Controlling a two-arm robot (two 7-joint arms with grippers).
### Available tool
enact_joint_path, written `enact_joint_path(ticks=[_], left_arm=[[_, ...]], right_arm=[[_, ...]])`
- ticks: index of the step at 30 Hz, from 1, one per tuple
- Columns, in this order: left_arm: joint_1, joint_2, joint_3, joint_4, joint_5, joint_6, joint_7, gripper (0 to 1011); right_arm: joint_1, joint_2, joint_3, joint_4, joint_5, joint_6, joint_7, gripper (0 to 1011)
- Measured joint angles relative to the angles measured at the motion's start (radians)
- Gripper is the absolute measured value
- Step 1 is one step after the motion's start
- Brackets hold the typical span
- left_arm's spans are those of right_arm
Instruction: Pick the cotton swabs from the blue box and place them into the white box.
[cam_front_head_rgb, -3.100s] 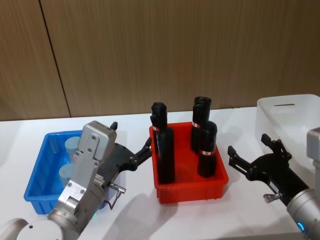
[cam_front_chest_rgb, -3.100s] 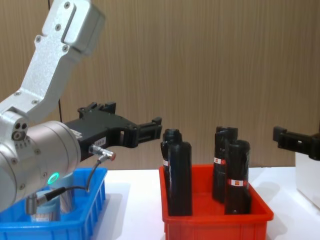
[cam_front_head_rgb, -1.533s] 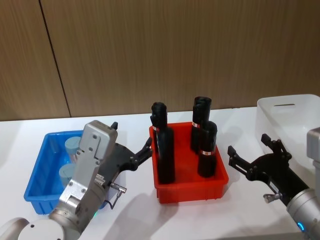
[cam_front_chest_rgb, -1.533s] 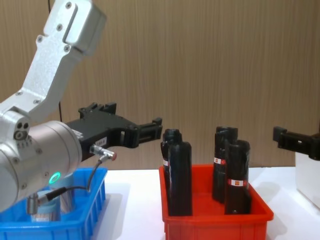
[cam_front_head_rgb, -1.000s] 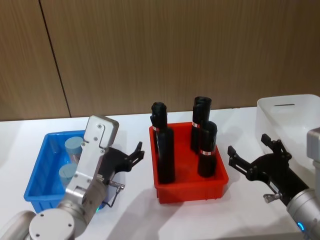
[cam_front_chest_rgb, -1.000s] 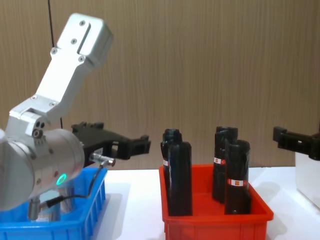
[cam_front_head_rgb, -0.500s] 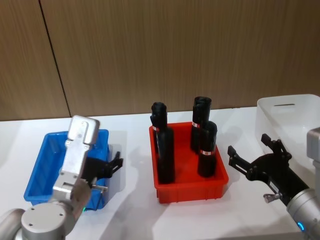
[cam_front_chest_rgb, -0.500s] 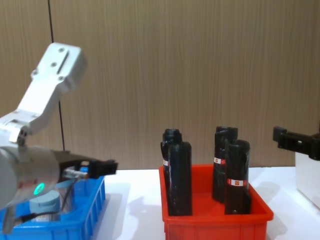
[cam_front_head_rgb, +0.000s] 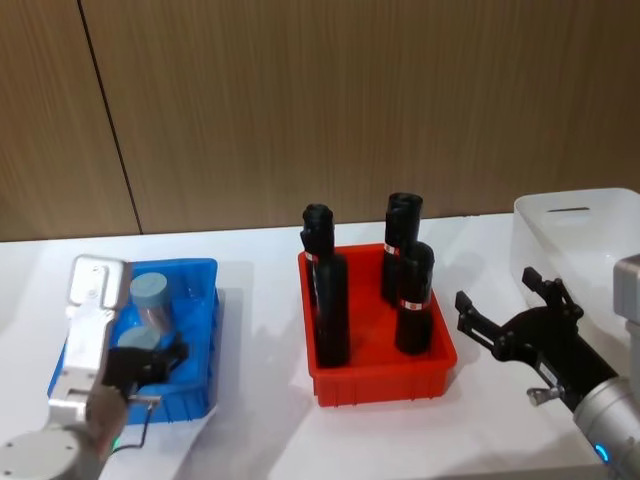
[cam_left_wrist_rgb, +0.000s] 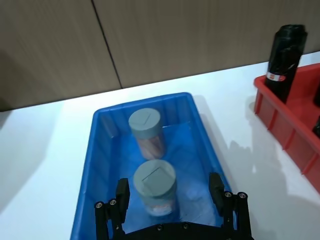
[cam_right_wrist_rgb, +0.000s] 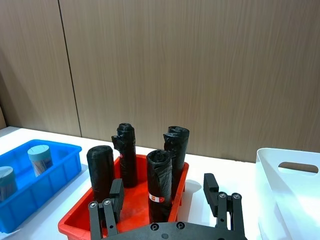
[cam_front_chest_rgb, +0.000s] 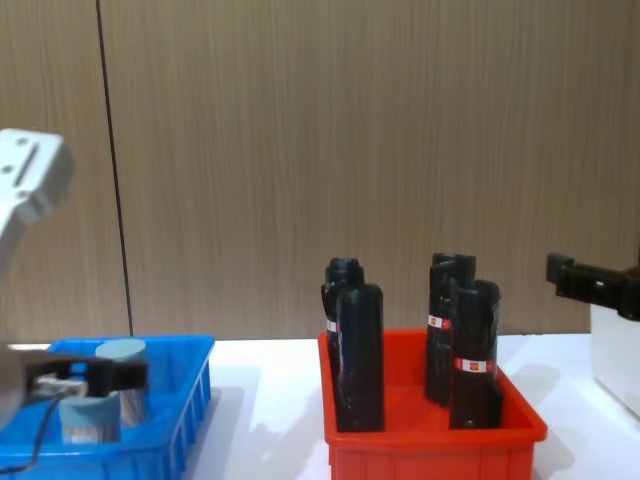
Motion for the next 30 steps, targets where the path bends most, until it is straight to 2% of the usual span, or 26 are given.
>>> enact_joint_path(ticks=[9,15,23,30], left_arm=[[0.041,0.039,-0.038,-0.009,-0.052,-0.032,0.013,1004],[0.05,0.055,-0.056,0.001,-0.064,-0.053,-0.01,1004],[0.04,0.063,-0.069,0.032,-0.059,-0.074,-0.069,1004],[0.002,0.059,-0.073,0.092,-0.025,-0.09,-0.163,1004]], right_arm=[[0.0,0.0,0.0,0.0,0.0,0.0,0.0,1002],[0.0,0.0,0.0,0.0,0.0,0.0,0.0,1002],[0.0,0.0,0.0,0.0,0.0,0.0,0.0,1002],[0.0,0.0,0.0,0.0,0.0,0.0,0.0,1002]])
